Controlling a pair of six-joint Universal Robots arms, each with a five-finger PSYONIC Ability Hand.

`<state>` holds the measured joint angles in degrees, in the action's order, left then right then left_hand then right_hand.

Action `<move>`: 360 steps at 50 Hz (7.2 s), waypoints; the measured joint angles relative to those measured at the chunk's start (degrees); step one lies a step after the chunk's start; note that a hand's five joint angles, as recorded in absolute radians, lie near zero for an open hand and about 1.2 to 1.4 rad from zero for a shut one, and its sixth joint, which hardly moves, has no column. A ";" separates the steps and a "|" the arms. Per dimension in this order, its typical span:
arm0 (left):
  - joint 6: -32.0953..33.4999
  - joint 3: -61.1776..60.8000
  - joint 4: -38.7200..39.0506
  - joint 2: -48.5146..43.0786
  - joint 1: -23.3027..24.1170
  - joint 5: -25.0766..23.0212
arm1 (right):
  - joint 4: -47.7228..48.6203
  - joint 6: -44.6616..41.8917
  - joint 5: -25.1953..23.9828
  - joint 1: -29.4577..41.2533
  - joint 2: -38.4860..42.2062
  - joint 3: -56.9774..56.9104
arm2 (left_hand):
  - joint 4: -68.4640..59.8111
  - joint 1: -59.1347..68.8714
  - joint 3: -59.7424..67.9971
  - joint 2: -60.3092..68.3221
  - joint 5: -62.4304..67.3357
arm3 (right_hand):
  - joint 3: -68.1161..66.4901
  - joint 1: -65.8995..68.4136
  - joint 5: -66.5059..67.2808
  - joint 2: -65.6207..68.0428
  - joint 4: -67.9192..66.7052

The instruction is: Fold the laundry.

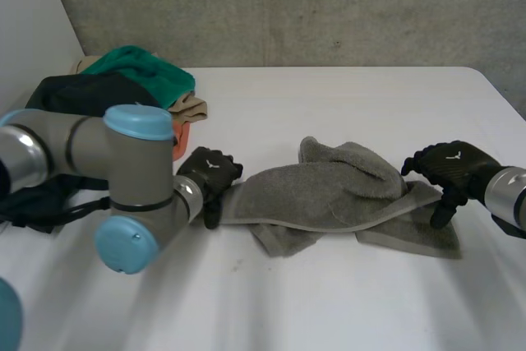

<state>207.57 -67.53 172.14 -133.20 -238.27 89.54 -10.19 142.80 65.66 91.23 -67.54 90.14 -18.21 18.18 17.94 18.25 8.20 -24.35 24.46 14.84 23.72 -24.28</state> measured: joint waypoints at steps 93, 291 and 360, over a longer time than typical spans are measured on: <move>1.63 -17.83 10.31 58.45 2.31 -6.20 | 11.09 24.32 2.19 29.12 39.72 -50.46 | -50.30 47.46 50.16 50.25 47.44 | -15.23 15.99 14.83 16.46 -15.03; -1.63 24.91 5.49 6.06 -11.15 5.66 | 8.51 5.04 8.77 0.38 4.70 -28.74 | -50.36 47.46 50.24 50.40 48.57 | -43.72 42.62 44.10 44.56 -44.21; 14.44 -16.02 -20.75 14.44 -8.21 7.89 | -26.00 -30.52 14.15 -14.07 3.98 -2.56 | -50.35 47.46 50.24 50.40 48.57 | -43.70 40.87 43.79 44.69 -44.22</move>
<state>222.01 -83.54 151.39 -118.75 -246.49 97.42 -36.19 112.28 79.81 77.16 -63.56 87.58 -68.56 65.65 68.19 68.65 56.78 -68.05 65.33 58.63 68.41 -68.49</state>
